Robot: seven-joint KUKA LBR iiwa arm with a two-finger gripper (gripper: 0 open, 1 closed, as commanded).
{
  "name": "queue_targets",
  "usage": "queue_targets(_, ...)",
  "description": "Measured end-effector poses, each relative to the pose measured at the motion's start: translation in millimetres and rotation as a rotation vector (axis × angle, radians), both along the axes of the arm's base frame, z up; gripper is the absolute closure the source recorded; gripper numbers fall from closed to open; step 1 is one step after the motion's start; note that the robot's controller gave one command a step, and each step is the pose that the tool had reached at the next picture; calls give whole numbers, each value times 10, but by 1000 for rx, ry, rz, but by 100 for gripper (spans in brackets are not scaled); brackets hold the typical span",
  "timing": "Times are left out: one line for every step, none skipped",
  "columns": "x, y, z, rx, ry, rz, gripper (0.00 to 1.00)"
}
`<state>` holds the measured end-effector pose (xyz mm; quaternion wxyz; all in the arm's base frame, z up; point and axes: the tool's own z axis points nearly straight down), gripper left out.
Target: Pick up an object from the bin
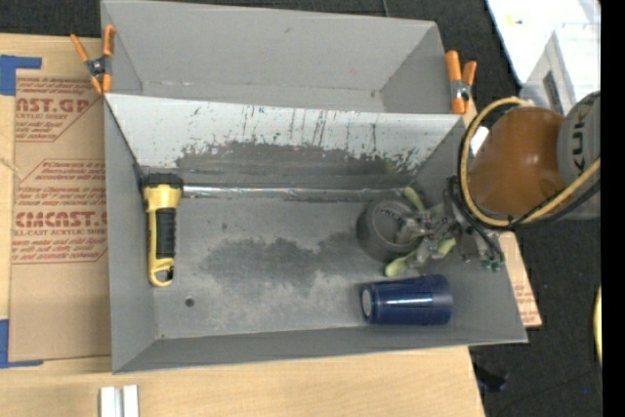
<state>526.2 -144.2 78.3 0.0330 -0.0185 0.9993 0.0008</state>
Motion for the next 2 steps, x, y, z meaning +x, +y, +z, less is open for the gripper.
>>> queue_targets(57,437,156,-5,19,87,100)
queue_targets(95,377,46,-1,10,74,100)
